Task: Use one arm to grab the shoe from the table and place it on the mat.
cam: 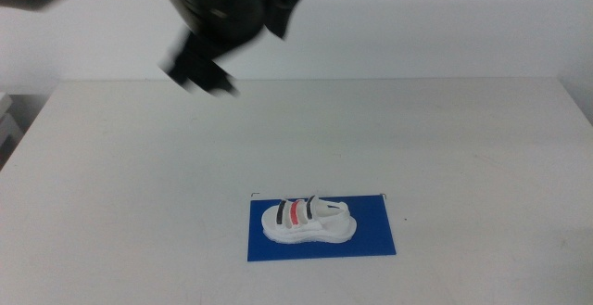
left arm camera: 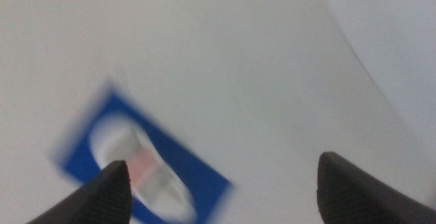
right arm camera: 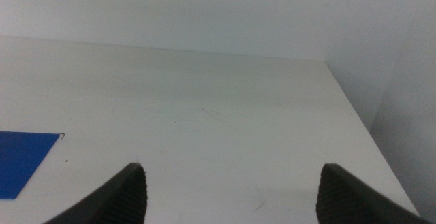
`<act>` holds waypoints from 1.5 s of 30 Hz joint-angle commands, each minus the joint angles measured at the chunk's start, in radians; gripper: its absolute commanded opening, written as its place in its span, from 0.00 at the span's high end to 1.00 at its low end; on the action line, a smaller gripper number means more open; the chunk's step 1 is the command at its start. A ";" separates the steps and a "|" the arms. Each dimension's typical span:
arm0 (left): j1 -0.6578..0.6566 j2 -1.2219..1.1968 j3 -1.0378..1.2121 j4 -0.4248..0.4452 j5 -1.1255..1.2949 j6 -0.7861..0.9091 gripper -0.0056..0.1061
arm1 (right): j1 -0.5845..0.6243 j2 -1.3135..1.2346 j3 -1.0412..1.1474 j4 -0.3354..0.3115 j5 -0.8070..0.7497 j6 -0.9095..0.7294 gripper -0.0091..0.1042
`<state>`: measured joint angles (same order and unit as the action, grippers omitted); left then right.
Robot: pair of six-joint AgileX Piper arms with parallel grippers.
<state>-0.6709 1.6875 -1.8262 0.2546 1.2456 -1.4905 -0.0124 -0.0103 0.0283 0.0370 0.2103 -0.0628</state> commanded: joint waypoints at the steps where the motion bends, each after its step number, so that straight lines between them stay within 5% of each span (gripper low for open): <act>1: -0.004 -0.087 -0.023 0.120 0.063 0.288 0.11 | -0.002 -0.026 0.005 -0.009 -0.078 -0.008 0.35; 9: -0.002 -0.168 -0.023 0.278 0.063 0.865 0.11 | -0.002 -0.026 0.005 -0.009 -0.078 -0.008 0.35; 20: 0.154 -0.509 0.385 0.304 -0.100 0.802 0.11 | -0.002 -0.026 0.005 -0.009 -0.078 -0.008 0.35; 28: 0.395 -0.846 0.804 0.204 -0.451 0.845 0.11 | -0.002 -0.026 0.005 -0.009 -0.078 -0.008 0.35; 40: 0.667 -1.269 1.358 -0.155 -0.981 1.414 0.11 | -0.002 -0.026 0.005 -0.009 -0.078 -0.008 0.35; 45: 0.677 -1.423 1.540 -0.200 -1.067 1.517 0.11 | -0.002 -0.026 0.005 -0.009 -0.078 -0.008 0.35</act>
<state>0.0045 0.2870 -0.3033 0.0751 0.2928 0.0000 -0.0124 -0.0103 0.0283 0.0370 0.2103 -0.0628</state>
